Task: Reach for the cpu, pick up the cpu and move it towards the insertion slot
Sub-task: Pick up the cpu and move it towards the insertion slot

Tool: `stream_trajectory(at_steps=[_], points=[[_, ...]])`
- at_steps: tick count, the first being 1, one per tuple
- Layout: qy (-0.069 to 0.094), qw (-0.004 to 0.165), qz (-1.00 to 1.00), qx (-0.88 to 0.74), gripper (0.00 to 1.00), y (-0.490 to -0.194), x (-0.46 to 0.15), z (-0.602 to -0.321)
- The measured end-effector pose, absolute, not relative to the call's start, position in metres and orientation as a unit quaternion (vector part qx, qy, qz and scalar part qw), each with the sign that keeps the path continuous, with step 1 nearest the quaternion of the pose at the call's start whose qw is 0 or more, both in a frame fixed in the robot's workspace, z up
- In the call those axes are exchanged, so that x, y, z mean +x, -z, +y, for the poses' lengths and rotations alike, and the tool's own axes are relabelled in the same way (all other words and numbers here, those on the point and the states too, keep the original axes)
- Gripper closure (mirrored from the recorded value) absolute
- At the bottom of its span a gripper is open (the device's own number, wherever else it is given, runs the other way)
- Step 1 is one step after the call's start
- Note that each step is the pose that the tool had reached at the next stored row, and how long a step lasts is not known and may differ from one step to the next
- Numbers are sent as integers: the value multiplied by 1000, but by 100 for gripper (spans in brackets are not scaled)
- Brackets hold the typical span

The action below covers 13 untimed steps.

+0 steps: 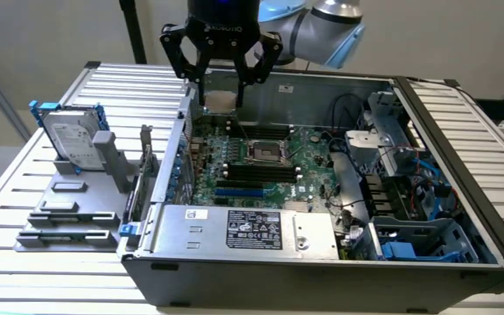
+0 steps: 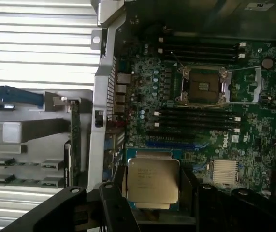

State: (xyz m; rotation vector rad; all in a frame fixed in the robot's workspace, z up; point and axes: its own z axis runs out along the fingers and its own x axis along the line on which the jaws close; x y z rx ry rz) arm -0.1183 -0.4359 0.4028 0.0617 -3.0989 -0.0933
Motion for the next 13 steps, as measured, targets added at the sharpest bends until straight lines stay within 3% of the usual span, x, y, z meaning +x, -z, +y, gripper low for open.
stream_trajectory(at_steps=[13], points=[[29, 20, -999, 20, 46, -396, -76, -402]])
